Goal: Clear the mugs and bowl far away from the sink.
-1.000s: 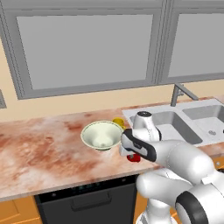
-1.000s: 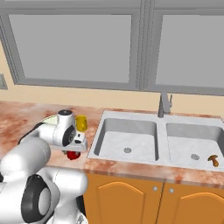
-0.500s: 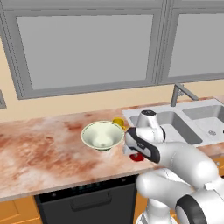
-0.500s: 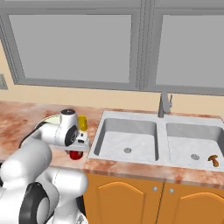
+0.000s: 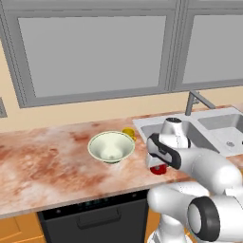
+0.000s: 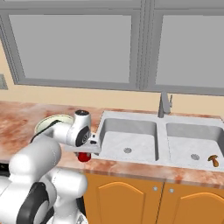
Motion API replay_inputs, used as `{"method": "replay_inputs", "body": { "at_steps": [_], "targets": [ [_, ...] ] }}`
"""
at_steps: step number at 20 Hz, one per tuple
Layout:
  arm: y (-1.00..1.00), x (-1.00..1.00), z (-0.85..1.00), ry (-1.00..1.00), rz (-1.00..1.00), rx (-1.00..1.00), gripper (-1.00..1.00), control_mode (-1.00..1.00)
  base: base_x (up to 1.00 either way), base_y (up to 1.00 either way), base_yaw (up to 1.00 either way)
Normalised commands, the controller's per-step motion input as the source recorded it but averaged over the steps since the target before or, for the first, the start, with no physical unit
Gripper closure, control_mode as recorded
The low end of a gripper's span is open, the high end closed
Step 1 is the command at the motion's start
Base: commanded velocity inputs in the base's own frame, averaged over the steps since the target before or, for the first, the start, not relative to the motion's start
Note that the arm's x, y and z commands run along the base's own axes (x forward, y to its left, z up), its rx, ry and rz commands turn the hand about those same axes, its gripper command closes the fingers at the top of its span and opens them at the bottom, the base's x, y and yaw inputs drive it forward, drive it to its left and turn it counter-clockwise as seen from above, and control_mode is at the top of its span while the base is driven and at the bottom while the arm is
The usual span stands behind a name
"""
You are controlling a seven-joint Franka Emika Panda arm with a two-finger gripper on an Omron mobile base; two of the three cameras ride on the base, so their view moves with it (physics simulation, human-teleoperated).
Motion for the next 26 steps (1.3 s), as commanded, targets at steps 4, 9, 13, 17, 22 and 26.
{"method": "replay_inputs", "body": {
  "at_steps": [4,9,13,17,22,26],
  "targets": [
    [0.00,-0.14,-1.00,-0.01,0.17,0.07,1.00,-1.00,0.00,0.00,0.00],
    [0.04,-1.00,-1.00,0.00,0.18,0.00,1.00,-1.00,0.00,0.00,0.00],
    [0.14,-0.92,-1.00,-0.01,0.18,0.00,1.00,-1.00,0.00,0.00,0.00],
    [0.08,-0.88,-1.00,-0.07,0.18,0.00,1.00,-1.00,0.00,0.00,0.00],
    [0.05,-0.76,-0.05,-0.25,0.08,0.03,1.00,-1.00,0.00,0.00,0.00],
    [0.17,-0.55,1.00,-0.21,0.00,-0.01,1.00,-1.00,0.00,0.00,0.00]
  ]
}}
